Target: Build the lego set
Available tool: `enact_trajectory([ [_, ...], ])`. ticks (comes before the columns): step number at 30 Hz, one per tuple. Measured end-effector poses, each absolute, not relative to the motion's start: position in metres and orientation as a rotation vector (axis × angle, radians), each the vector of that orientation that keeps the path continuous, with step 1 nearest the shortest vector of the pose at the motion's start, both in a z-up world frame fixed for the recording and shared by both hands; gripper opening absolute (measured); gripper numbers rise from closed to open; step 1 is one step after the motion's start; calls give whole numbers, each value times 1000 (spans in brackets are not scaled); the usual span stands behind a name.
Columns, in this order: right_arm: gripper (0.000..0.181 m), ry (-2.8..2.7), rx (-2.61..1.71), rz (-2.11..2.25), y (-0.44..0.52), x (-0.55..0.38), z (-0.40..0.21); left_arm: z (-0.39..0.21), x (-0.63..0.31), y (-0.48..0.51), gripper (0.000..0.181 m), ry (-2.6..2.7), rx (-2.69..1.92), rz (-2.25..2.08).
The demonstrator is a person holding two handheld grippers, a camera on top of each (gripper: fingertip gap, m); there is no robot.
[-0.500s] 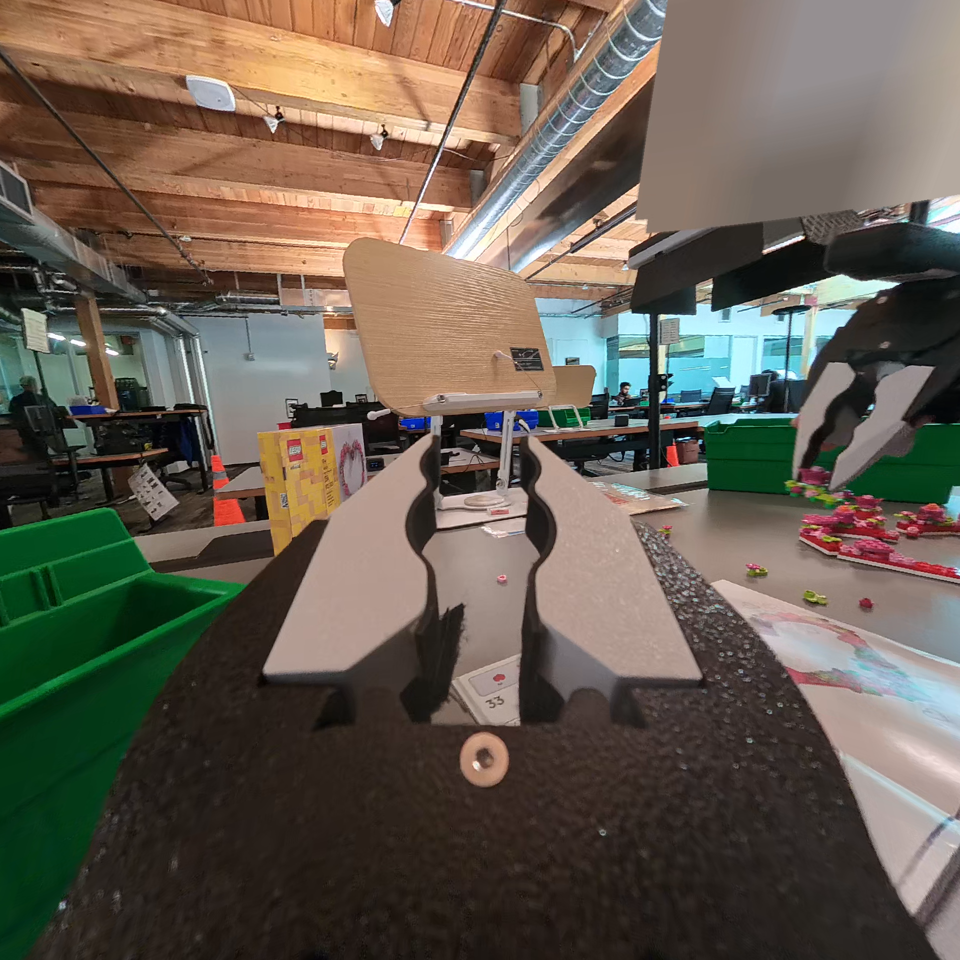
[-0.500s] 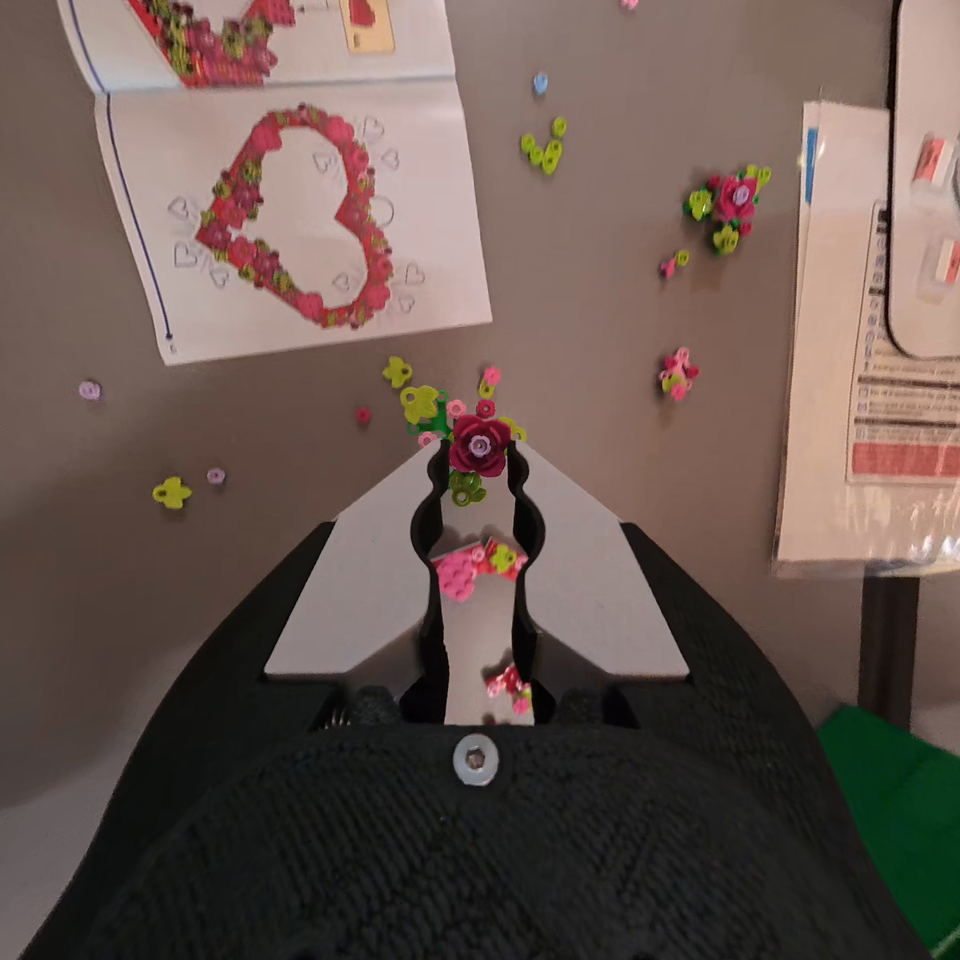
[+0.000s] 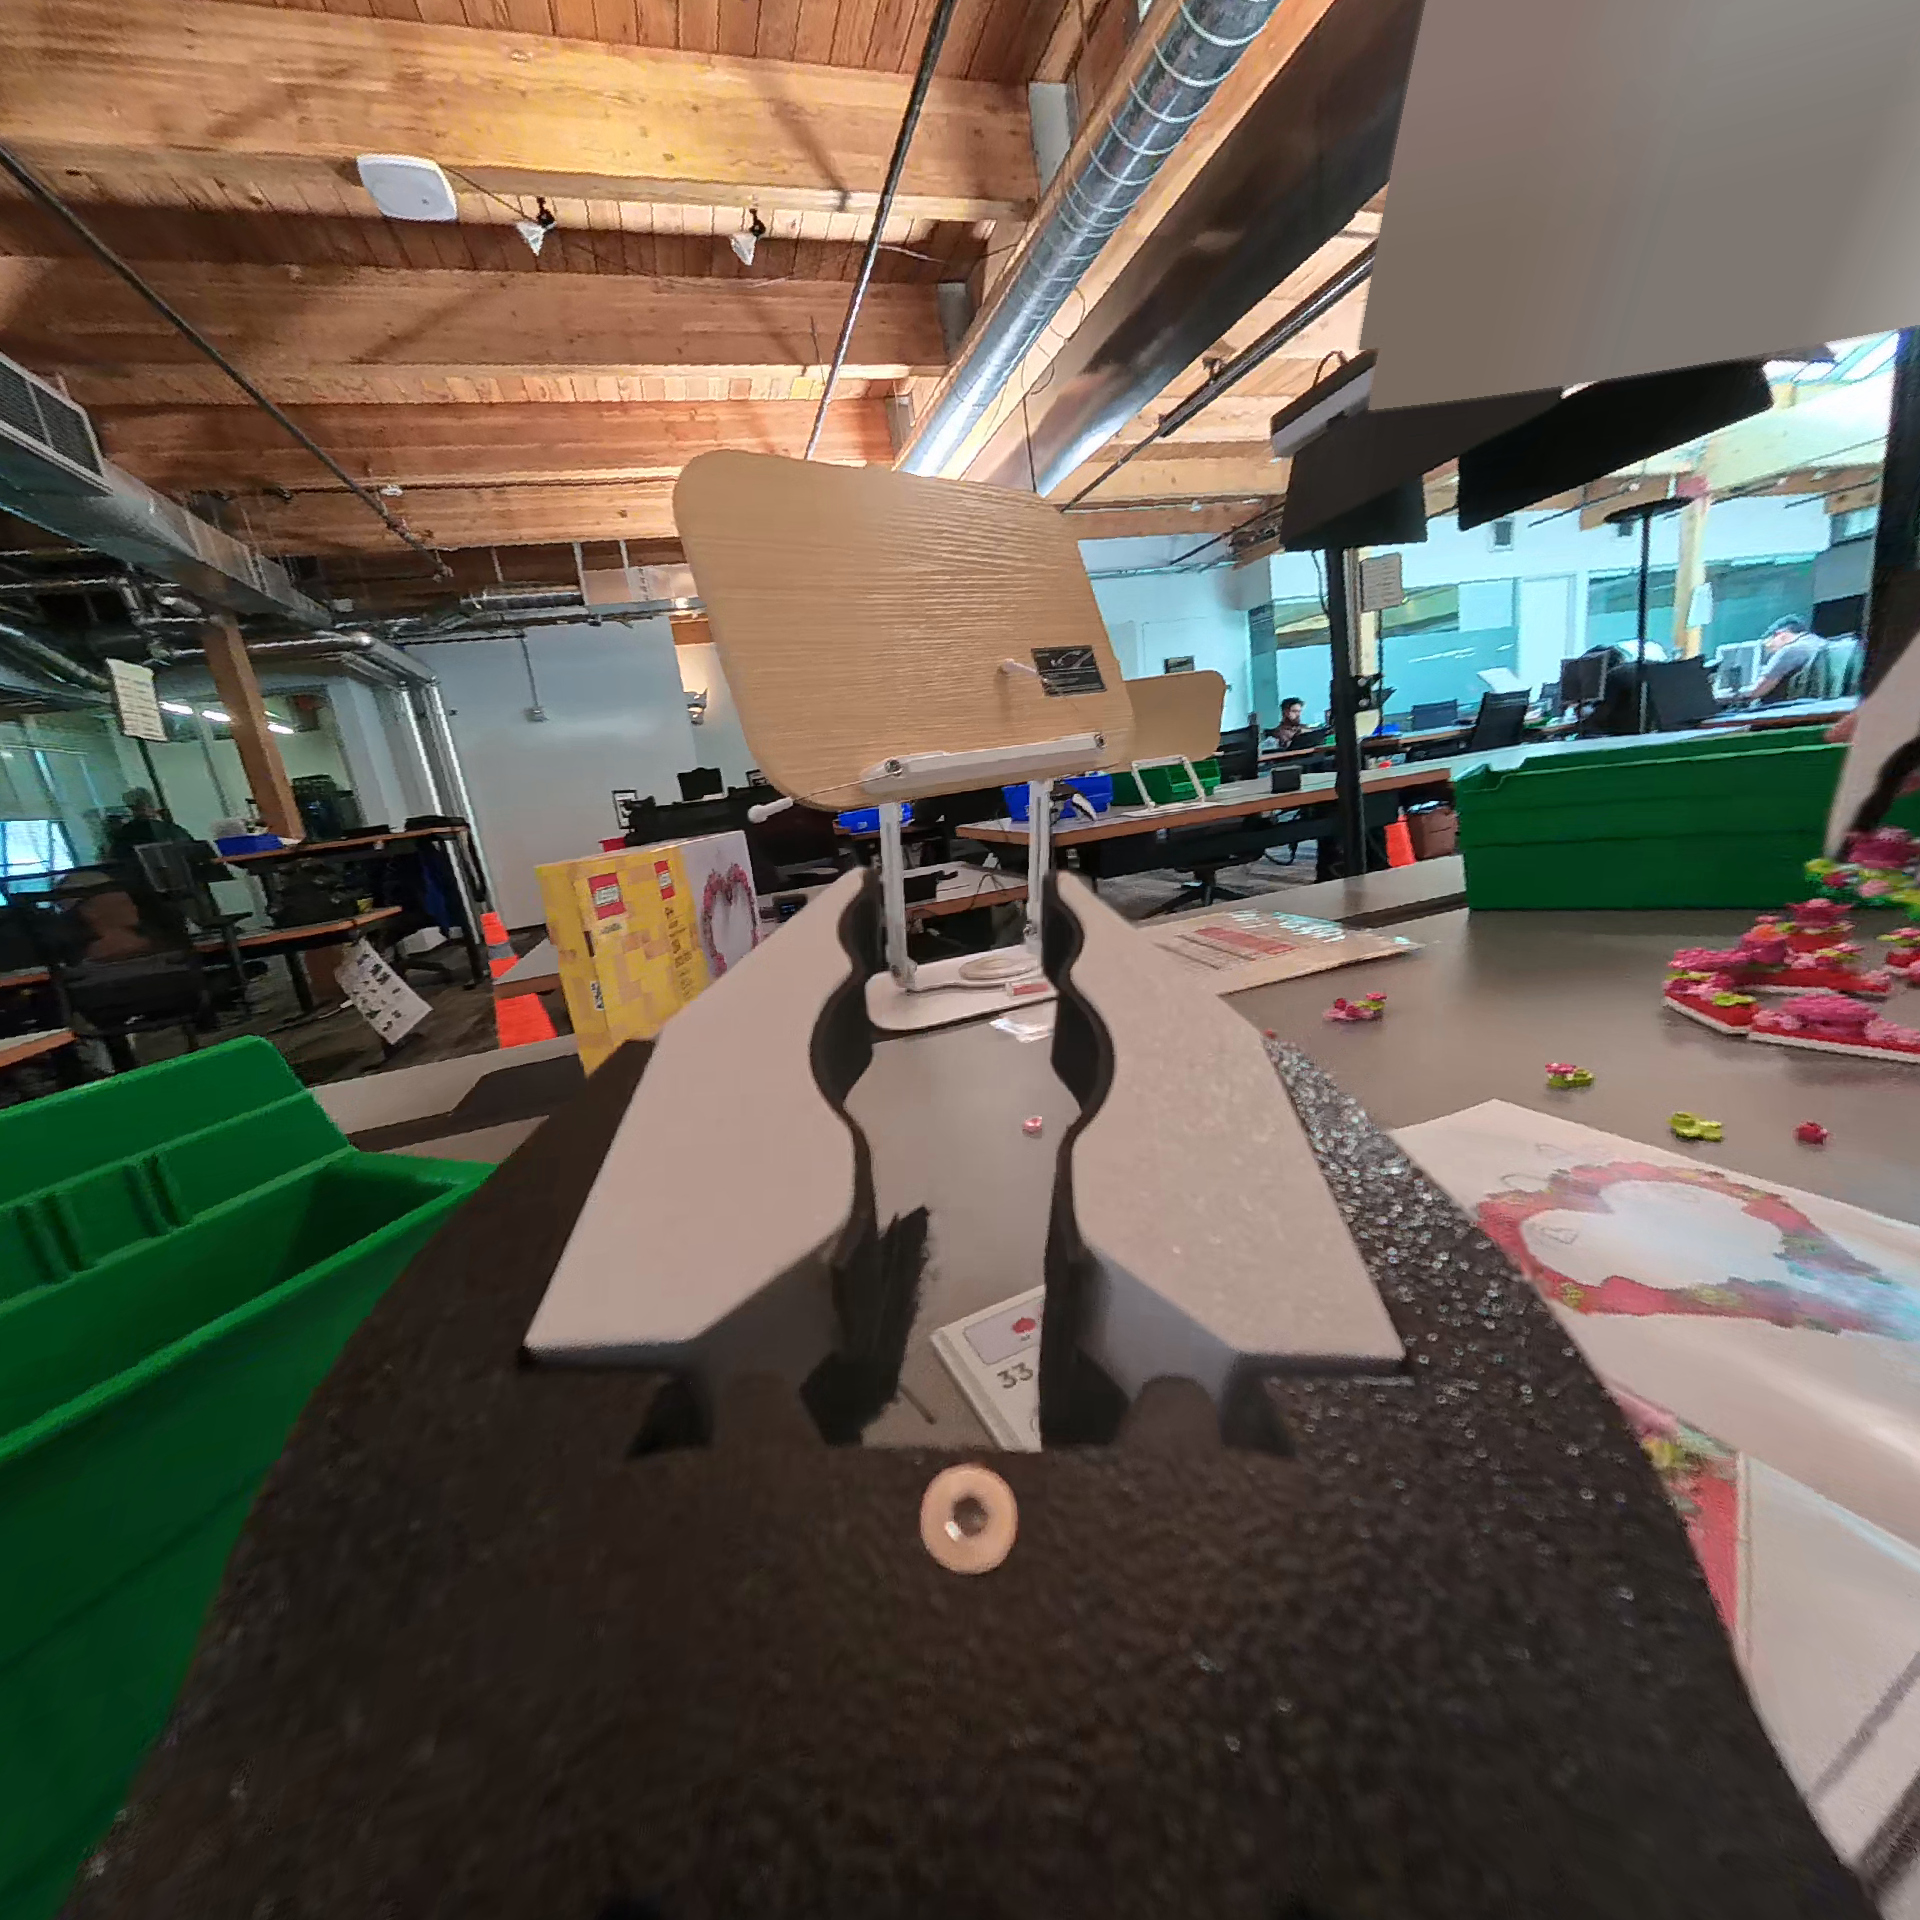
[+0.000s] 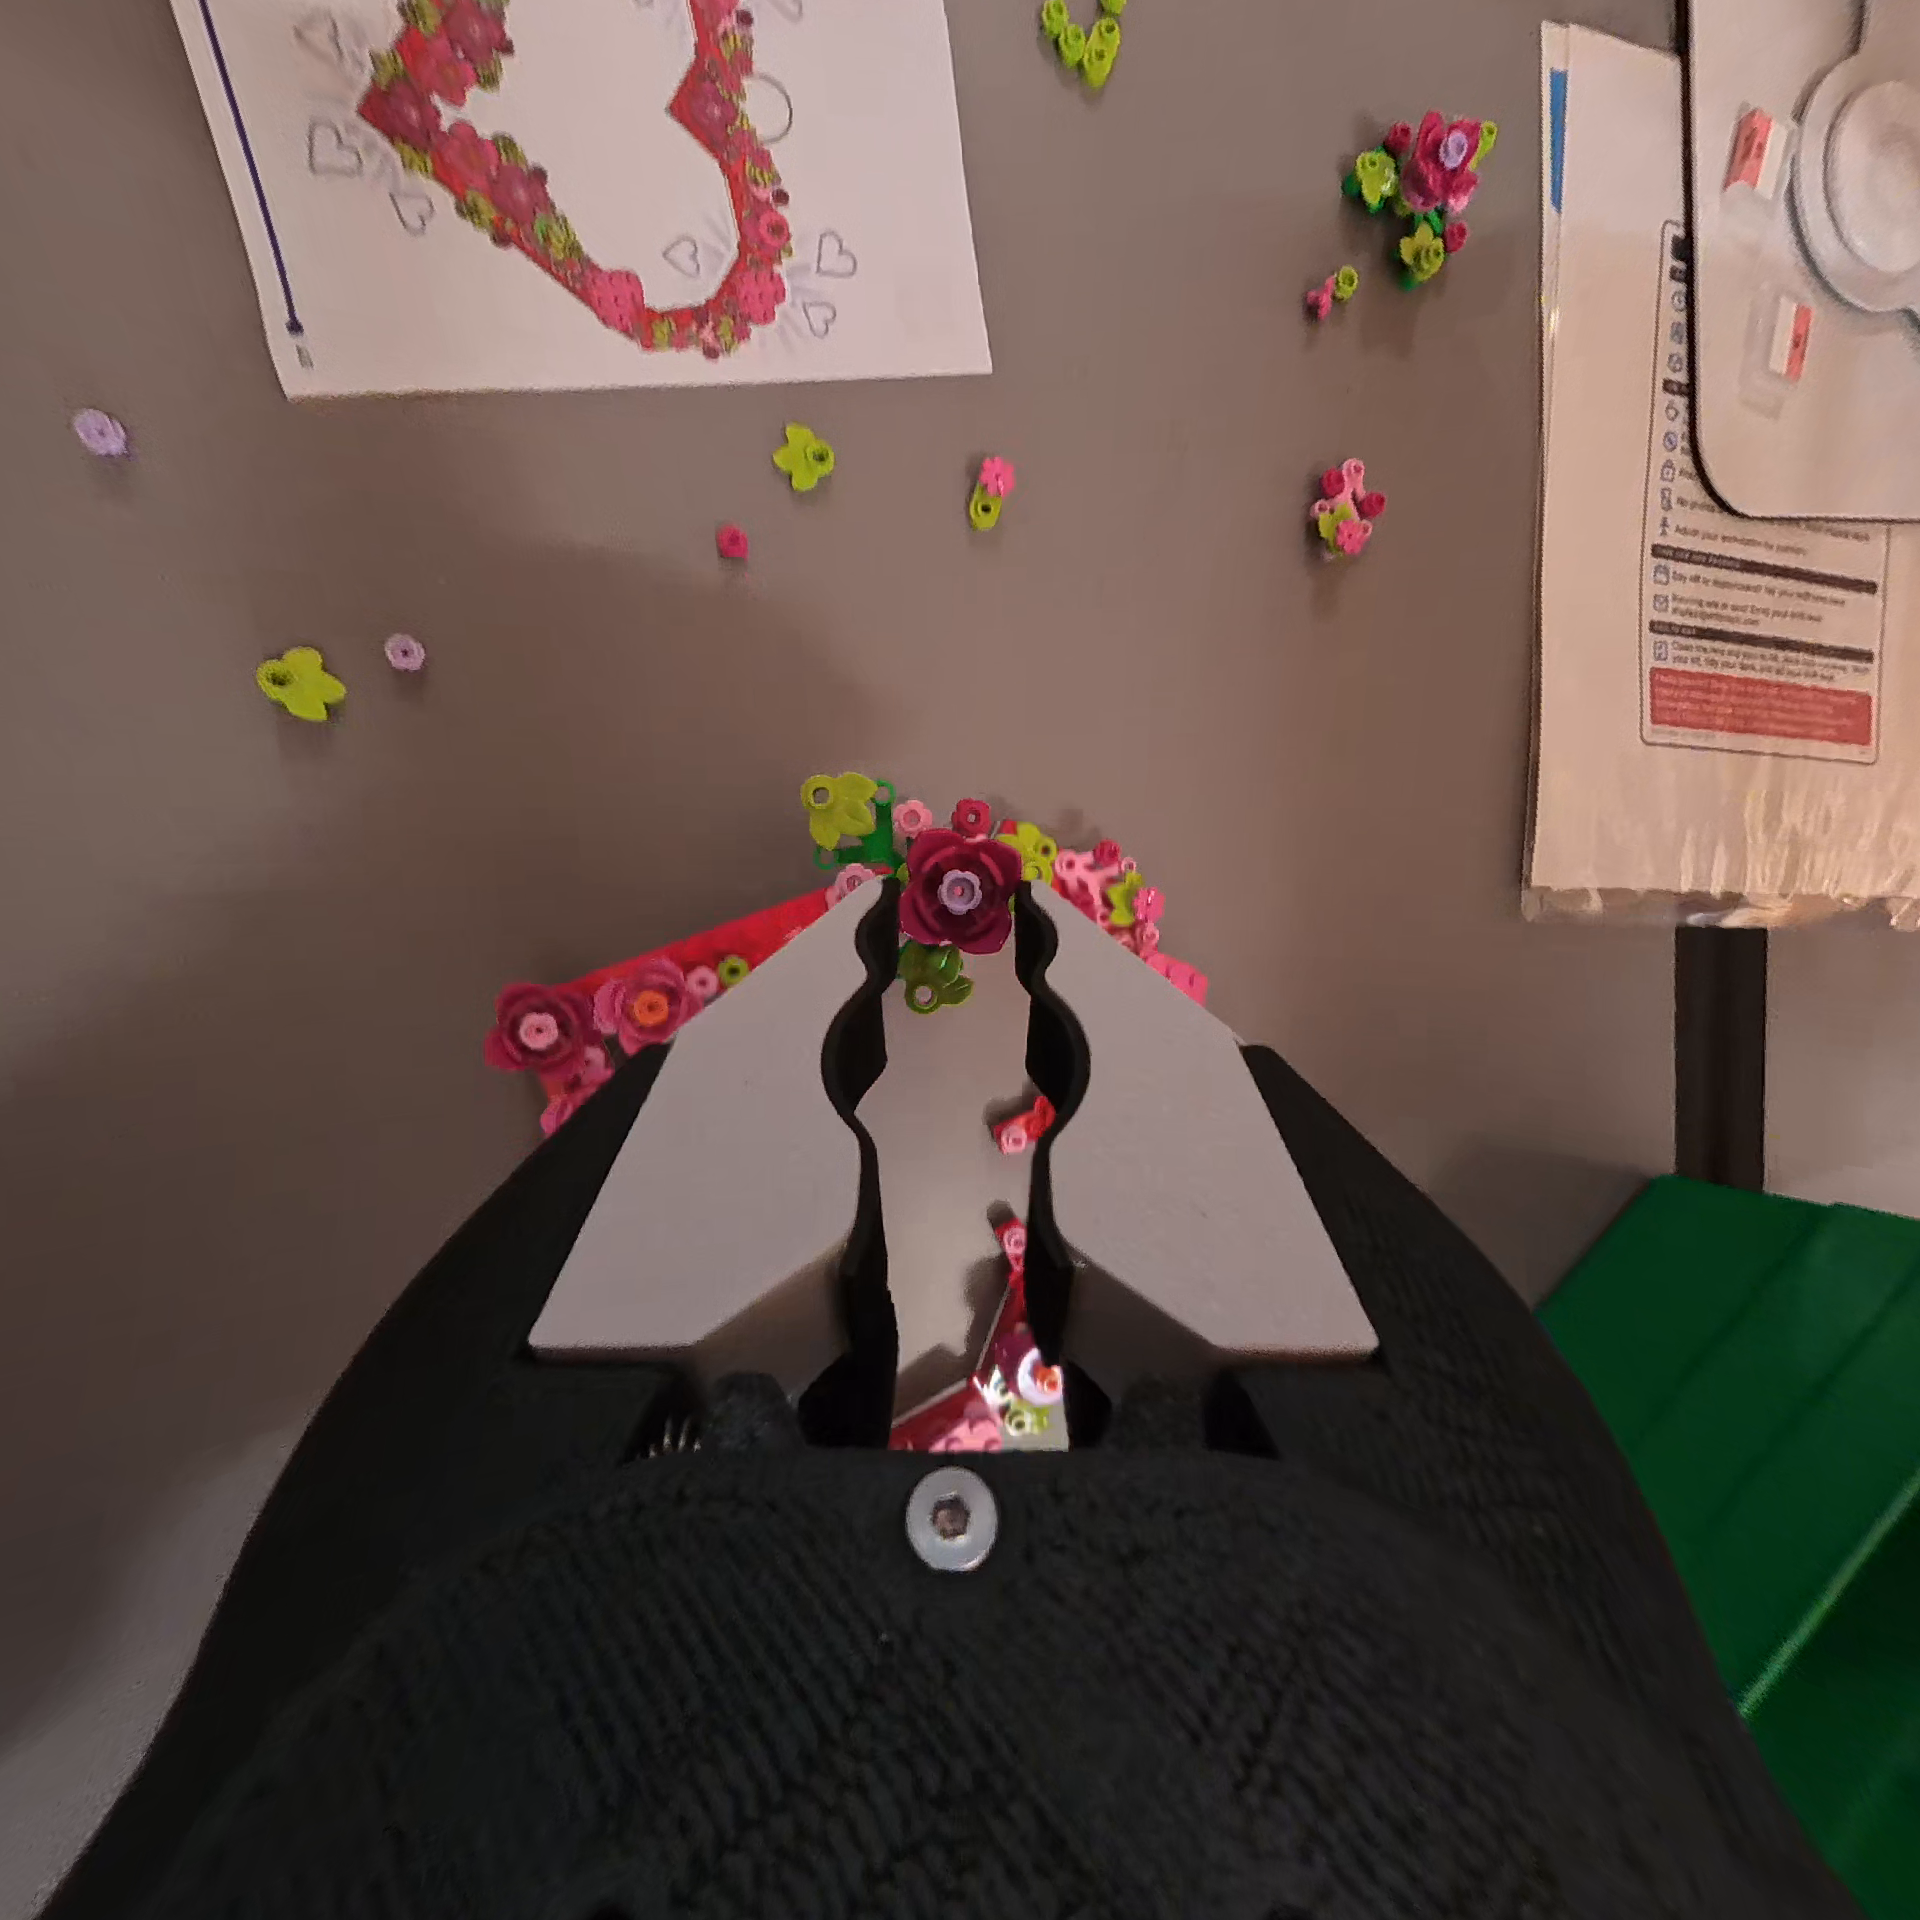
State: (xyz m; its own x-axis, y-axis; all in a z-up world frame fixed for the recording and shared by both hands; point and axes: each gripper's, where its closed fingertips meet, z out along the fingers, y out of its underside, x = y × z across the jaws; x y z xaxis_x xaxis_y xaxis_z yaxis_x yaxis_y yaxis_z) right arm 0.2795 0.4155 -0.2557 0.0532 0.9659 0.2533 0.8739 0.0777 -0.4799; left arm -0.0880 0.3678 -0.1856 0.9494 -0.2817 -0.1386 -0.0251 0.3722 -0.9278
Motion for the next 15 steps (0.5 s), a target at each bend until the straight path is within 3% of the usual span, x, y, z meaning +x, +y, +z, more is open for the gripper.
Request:
enact_trajectory([
  [15,20,-2020,-1795,318,408,305,-285,-194,-89,377,28,315,-1235,-54],
])
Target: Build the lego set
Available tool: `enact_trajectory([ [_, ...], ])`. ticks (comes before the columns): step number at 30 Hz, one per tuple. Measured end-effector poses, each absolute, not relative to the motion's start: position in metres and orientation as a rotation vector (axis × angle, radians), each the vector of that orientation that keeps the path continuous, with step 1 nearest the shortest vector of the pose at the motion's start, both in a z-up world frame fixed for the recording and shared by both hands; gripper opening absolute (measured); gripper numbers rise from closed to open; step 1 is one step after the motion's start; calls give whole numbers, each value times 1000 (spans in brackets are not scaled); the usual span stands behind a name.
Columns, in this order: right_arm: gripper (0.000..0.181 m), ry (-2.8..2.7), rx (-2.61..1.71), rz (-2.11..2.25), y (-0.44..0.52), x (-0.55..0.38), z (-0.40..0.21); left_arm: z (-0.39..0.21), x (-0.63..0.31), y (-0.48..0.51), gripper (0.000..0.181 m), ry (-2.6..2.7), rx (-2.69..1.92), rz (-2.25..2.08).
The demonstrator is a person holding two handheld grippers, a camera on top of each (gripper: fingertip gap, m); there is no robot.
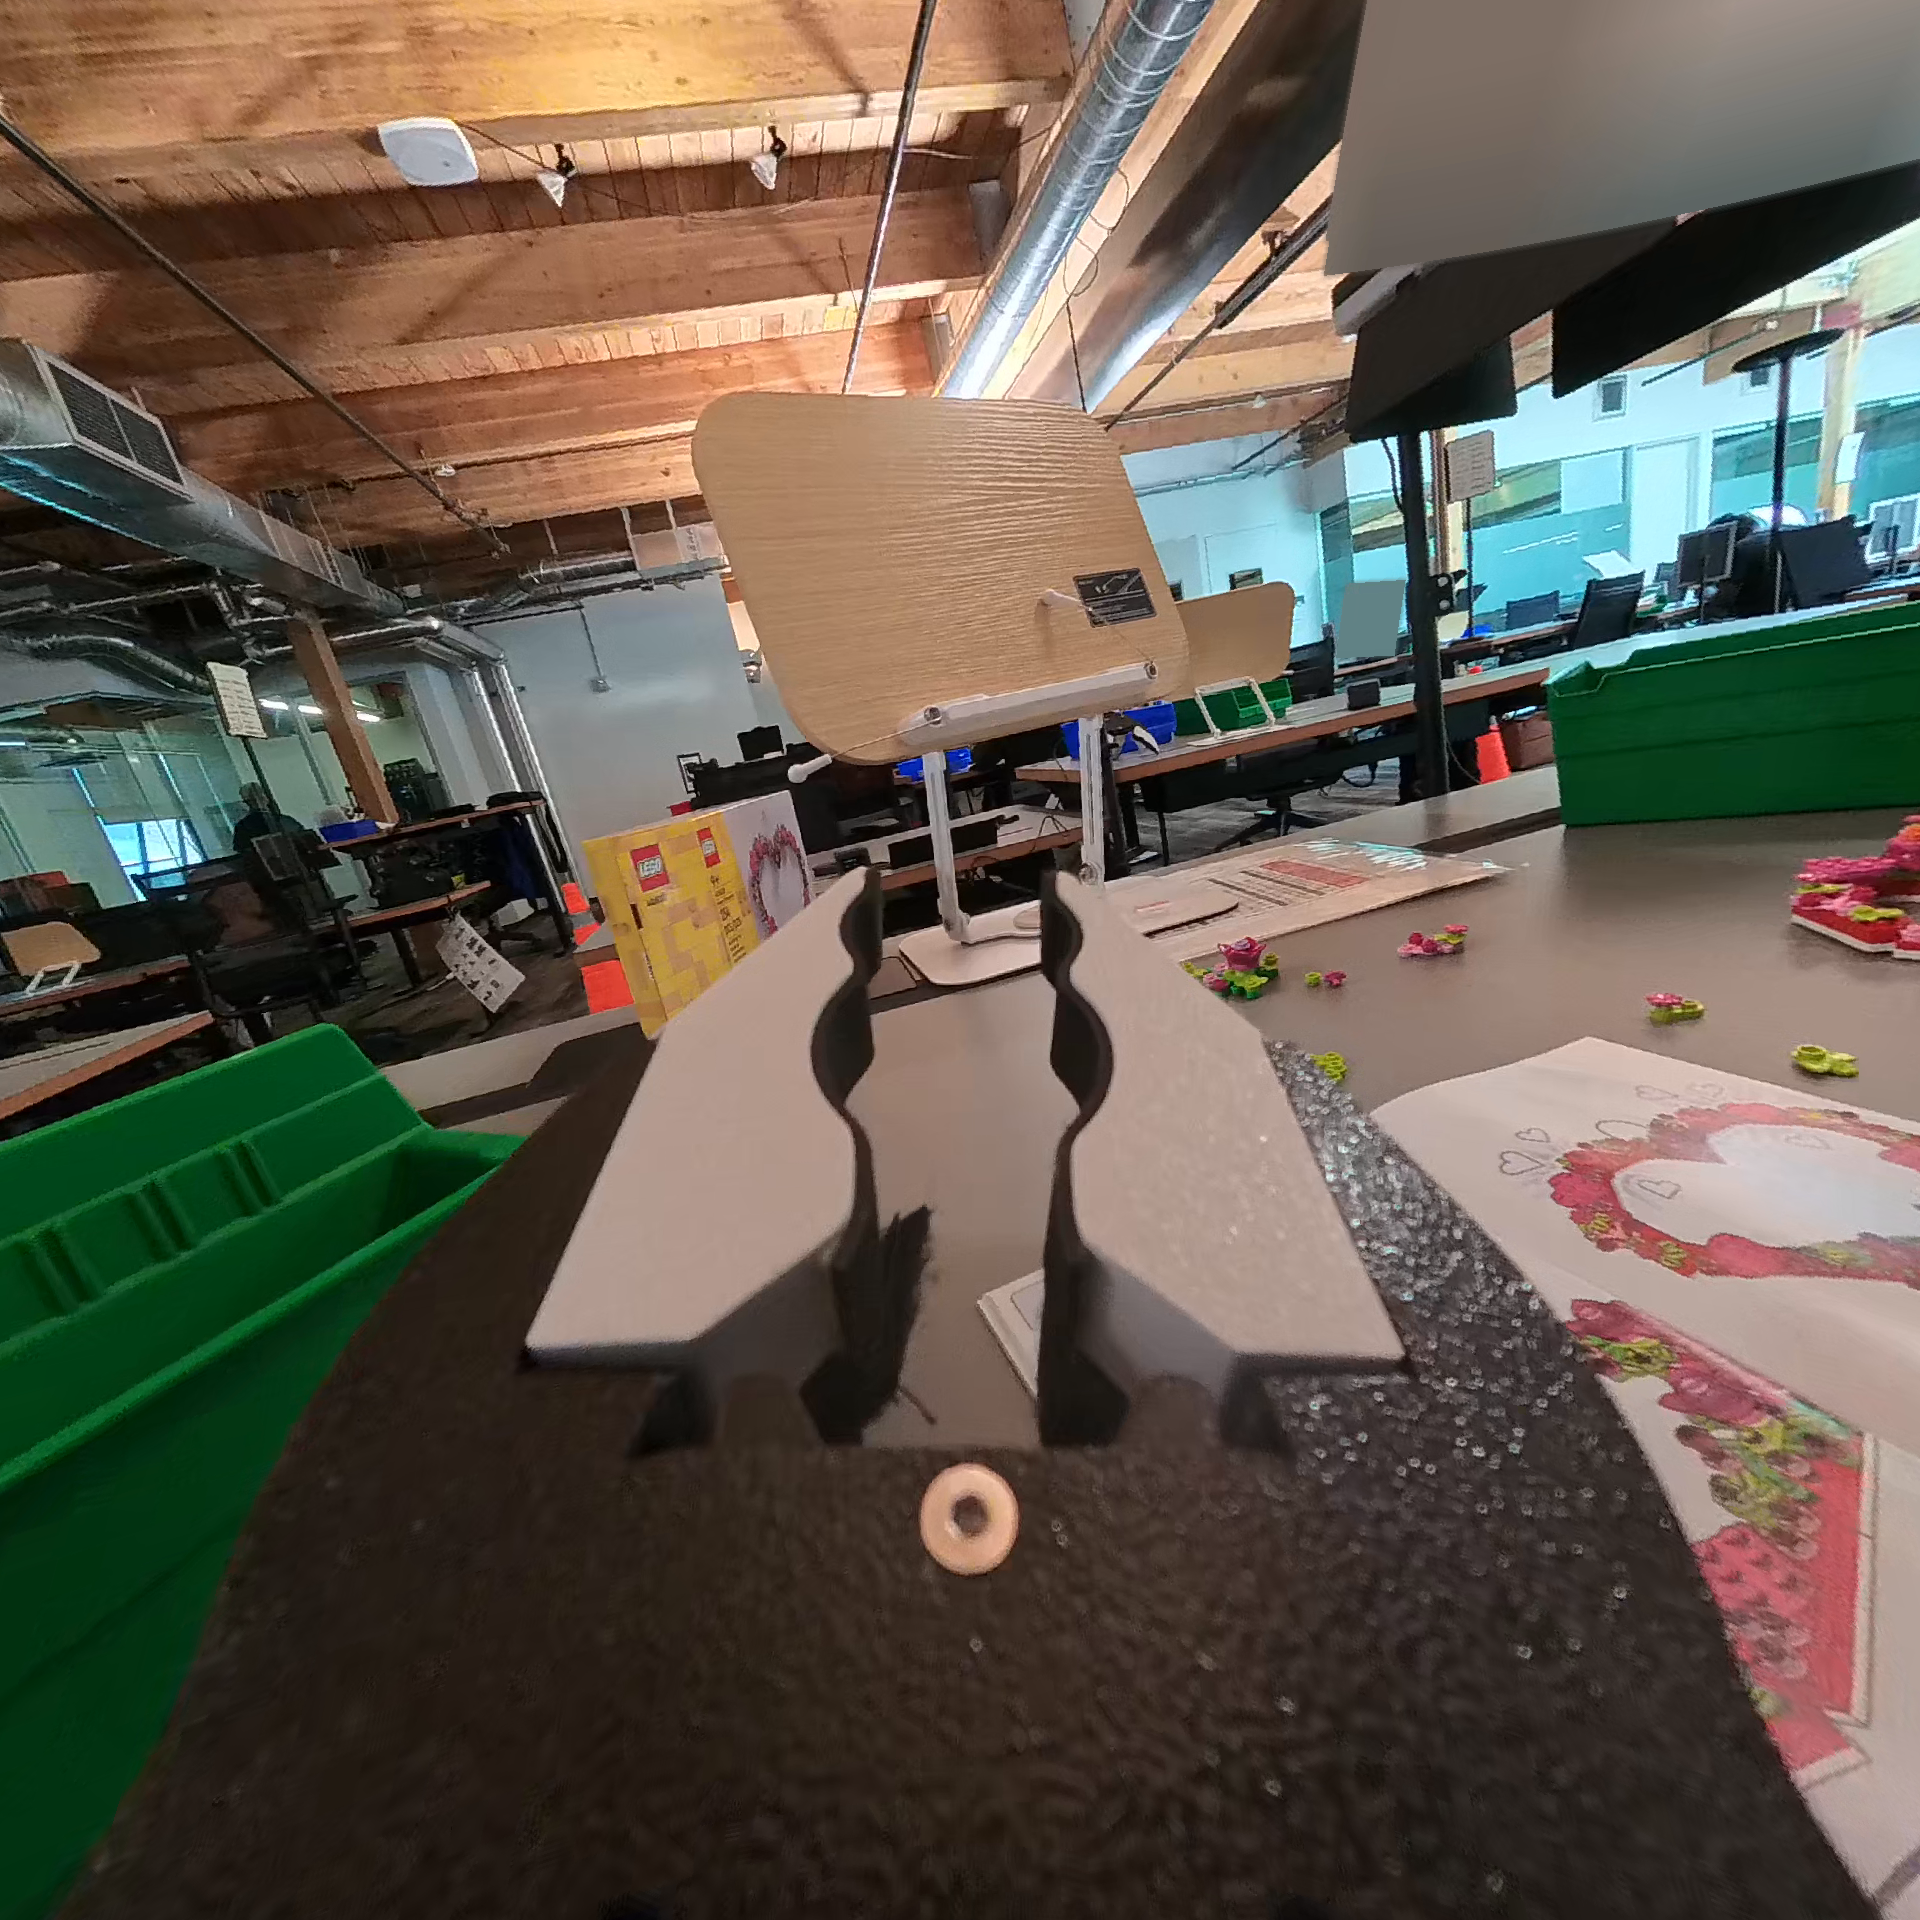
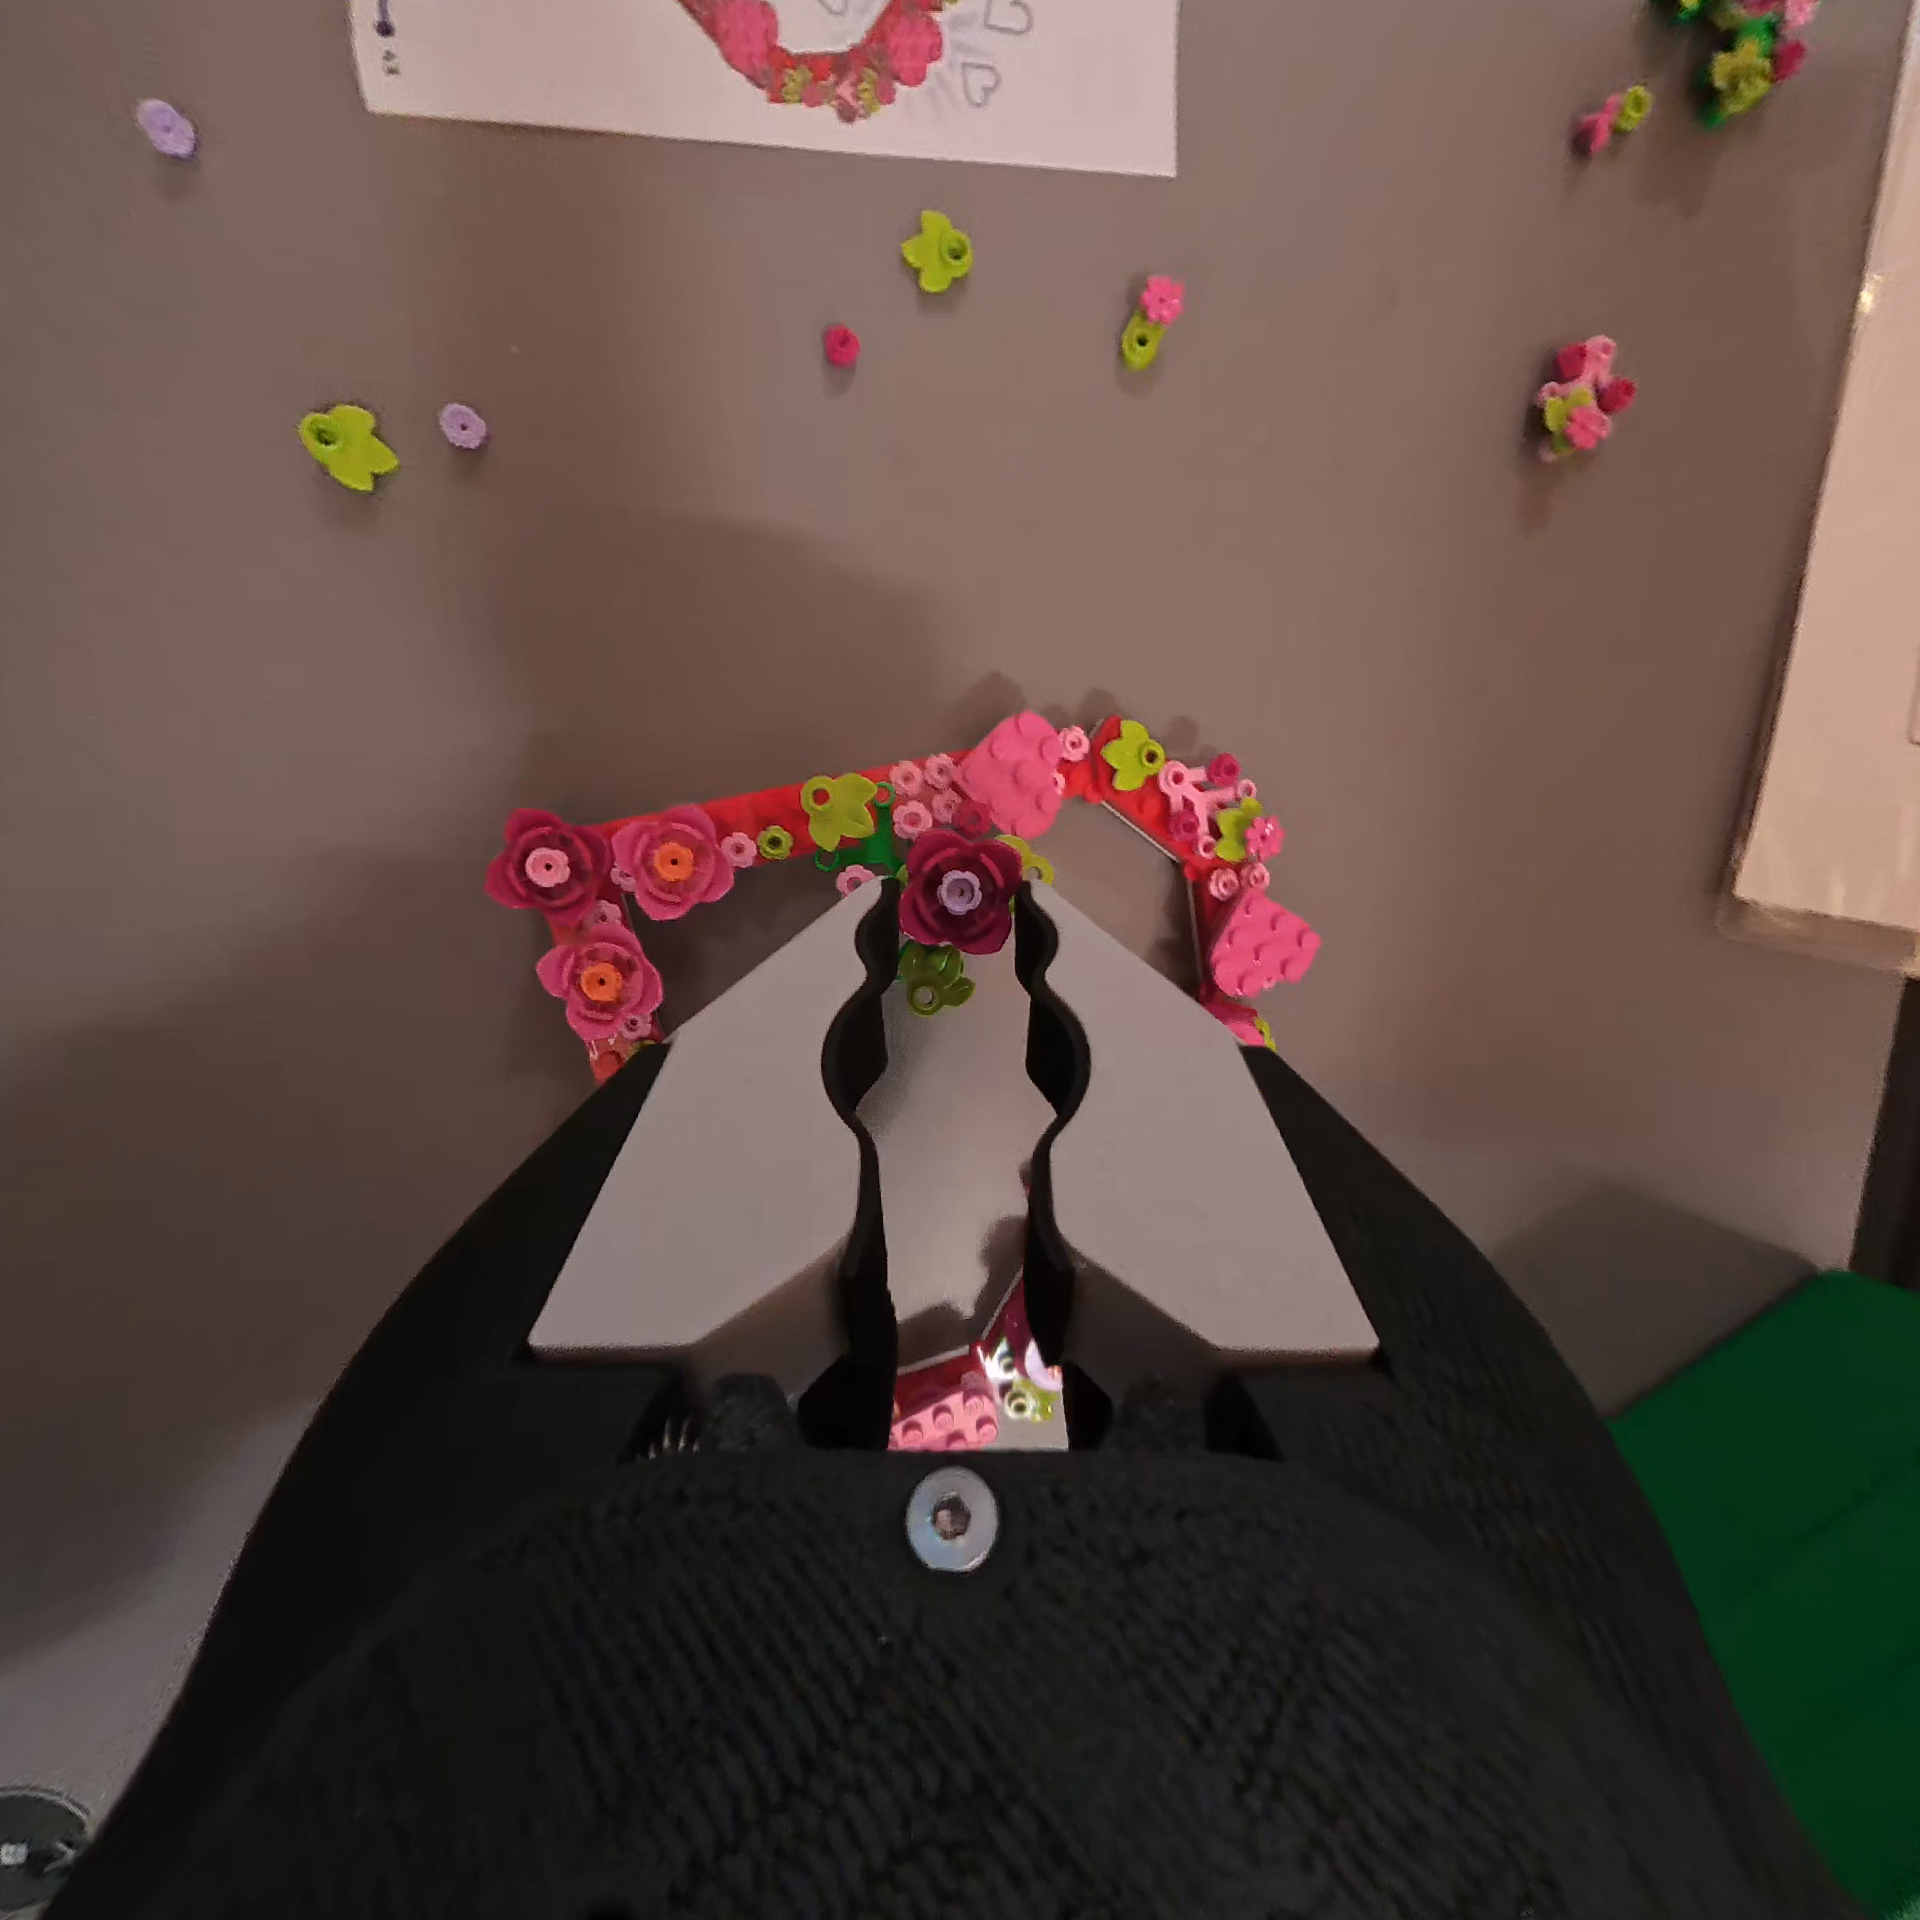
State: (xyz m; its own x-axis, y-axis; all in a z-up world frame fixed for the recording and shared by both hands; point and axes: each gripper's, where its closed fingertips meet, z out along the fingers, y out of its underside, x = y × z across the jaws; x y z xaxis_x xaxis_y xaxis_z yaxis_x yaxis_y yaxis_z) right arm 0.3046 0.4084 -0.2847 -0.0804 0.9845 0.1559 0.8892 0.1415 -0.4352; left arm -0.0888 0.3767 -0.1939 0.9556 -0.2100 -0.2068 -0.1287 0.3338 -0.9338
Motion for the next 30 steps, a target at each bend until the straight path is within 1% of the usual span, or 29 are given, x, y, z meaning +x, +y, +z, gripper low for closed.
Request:
enact_trajectory([
  [8,20,-2171,-1710,407,396,294,-286,-194,-90,377,27,312,-1236,-60],
  [17,20,-2295,-1647,389,388,290,-292,-194,-90,377,27,309,-1232,-87],
  [30,20,-2196,-1703,370,390,287,-291,-193,-88,376,26,310,-1226,-131],
])
